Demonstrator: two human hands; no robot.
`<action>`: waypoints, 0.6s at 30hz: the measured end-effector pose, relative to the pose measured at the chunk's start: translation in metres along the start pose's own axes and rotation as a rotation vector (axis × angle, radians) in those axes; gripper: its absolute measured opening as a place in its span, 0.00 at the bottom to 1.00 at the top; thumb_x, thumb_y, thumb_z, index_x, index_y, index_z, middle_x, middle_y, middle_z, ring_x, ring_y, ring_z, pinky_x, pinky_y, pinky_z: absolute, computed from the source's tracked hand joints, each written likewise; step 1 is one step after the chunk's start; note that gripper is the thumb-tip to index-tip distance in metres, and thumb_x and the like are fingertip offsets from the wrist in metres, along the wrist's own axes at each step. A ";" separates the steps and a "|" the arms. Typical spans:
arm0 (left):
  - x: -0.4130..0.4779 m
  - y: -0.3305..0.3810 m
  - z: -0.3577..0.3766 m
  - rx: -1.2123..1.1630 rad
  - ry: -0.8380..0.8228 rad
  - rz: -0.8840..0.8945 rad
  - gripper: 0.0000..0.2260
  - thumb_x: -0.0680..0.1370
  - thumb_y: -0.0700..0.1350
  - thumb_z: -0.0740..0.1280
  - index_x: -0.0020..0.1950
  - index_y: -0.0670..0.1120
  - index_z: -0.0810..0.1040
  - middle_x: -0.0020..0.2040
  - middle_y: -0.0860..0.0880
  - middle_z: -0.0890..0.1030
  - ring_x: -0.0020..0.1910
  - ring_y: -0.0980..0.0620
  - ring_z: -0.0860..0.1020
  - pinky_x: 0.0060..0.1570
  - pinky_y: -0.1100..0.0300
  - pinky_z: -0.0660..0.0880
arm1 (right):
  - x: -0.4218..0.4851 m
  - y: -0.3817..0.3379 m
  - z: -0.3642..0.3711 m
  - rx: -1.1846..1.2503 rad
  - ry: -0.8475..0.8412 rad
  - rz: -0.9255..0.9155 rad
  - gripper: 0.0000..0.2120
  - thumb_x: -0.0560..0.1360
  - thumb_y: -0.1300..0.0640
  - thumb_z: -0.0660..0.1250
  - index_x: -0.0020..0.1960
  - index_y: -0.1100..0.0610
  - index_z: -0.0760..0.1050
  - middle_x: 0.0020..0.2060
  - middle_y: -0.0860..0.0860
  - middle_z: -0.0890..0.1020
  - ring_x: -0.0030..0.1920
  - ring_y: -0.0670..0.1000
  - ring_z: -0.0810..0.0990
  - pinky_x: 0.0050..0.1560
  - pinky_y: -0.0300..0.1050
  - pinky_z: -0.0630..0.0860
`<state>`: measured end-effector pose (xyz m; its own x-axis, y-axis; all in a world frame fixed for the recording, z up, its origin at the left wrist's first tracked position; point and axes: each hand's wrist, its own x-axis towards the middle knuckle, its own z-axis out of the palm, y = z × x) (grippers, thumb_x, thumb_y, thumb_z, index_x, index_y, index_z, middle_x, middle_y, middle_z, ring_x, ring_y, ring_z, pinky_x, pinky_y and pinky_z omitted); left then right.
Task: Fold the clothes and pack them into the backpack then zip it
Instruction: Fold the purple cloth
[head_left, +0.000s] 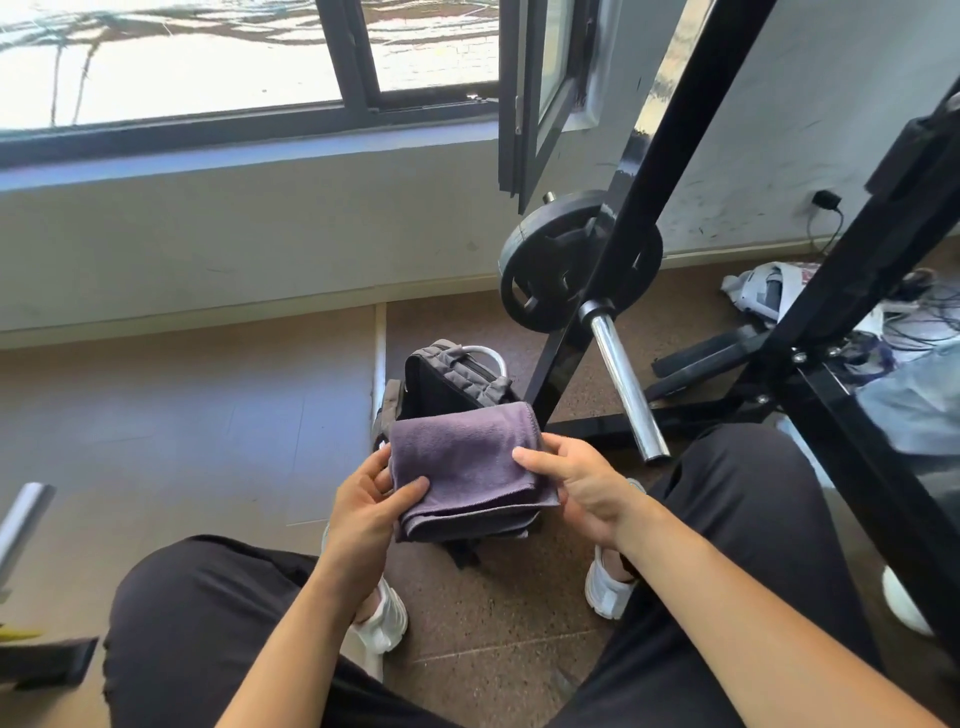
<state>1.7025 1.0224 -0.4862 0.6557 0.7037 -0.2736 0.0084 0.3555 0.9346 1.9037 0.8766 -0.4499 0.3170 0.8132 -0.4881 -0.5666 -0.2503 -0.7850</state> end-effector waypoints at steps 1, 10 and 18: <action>0.000 0.000 -0.001 -0.014 0.000 0.012 0.41 0.62 0.49 0.84 0.71 0.40 0.74 0.60 0.38 0.84 0.55 0.45 0.85 0.52 0.58 0.82 | -0.002 -0.001 0.001 0.052 -0.035 0.030 0.13 0.79 0.66 0.67 0.63 0.64 0.77 0.54 0.58 0.85 0.52 0.54 0.86 0.51 0.43 0.83; -0.003 0.006 0.005 -0.127 -0.027 0.048 0.12 0.75 0.34 0.69 0.45 0.53 0.82 0.40 0.45 0.84 0.35 0.50 0.84 0.32 0.60 0.81 | -0.002 0.003 0.003 0.083 -0.048 -0.099 0.18 0.81 0.70 0.58 0.54 0.55 0.84 0.46 0.56 0.85 0.46 0.55 0.81 0.45 0.50 0.73; -0.001 0.007 0.000 -0.281 0.025 -0.158 0.12 0.80 0.34 0.56 0.44 0.45 0.76 0.37 0.45 0.79 0.30 0.51 0.79 0.25 0.62 0.73 | 0.001 0.010 -0.003 -0.141 -0.081 -0.324 0.25 0.71 0.78 0.57 0.36 0.56 0.86 0.46 0.53 0.81 0.48 0.50 0.79 0.42 0.50 0.71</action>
<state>1.7022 1.0247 -0.4793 0.6437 0.6400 -0.4196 -0.1023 0.6154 0.7816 1.9010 0.8737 -0.4593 0.3984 0.8998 -0.1781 -0.3342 -0.0384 -0.9417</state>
